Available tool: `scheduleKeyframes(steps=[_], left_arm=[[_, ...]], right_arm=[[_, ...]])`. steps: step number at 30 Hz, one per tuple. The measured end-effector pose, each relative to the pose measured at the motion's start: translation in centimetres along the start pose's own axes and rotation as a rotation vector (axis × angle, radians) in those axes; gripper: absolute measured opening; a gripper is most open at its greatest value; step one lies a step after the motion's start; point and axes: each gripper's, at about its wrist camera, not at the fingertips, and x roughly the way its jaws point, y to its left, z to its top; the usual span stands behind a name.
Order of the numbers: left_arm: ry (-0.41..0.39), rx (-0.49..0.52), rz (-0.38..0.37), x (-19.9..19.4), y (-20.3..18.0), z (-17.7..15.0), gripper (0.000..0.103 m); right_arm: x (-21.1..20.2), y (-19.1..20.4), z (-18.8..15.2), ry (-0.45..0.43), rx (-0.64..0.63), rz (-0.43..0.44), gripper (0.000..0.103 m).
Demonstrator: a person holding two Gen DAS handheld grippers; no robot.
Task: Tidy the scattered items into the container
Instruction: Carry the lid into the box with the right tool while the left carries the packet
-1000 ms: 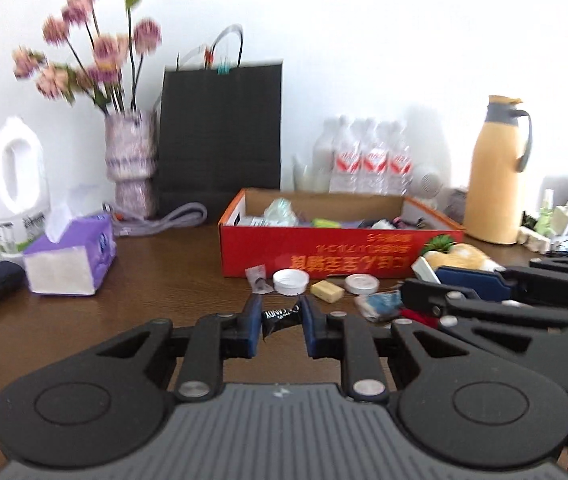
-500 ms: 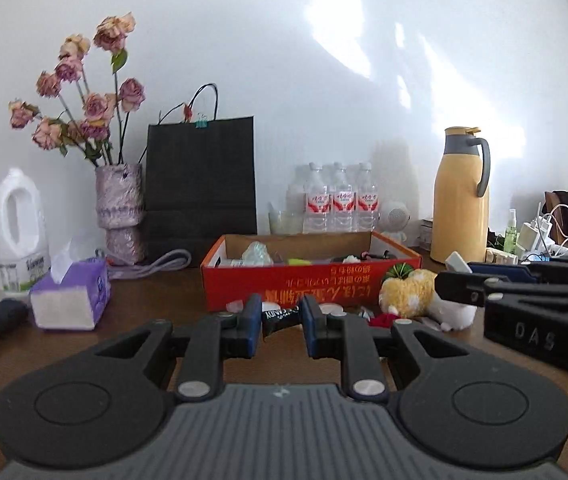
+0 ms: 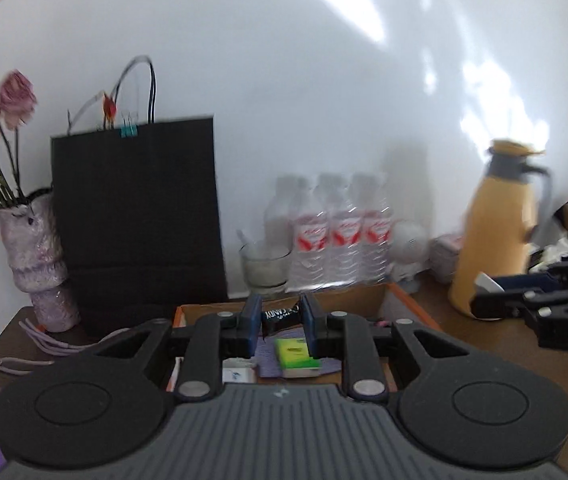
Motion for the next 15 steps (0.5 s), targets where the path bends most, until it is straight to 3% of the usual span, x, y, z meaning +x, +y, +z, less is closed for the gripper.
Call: scheduleKeyframes(steps=[3,8,15], left_arm=[[0.14,-0.005,-0.019,6.0,0.7,0.6,0.022],[0.355,-0.016,-0.074,13.6,0.8,-1.6,0.022],[0.477,0.015,-0.07,18.6,1.1,-2.9,0.023]], right_arm=[[6.7,-1.8,1.7,0.167,-0.013,0.008,0.021],[16.6,-3.4,1.8,0.378,0.024,0.027,0.021],[24.7,-2.9,-0.5,0.533,-0.025,-0.061,0.021]])
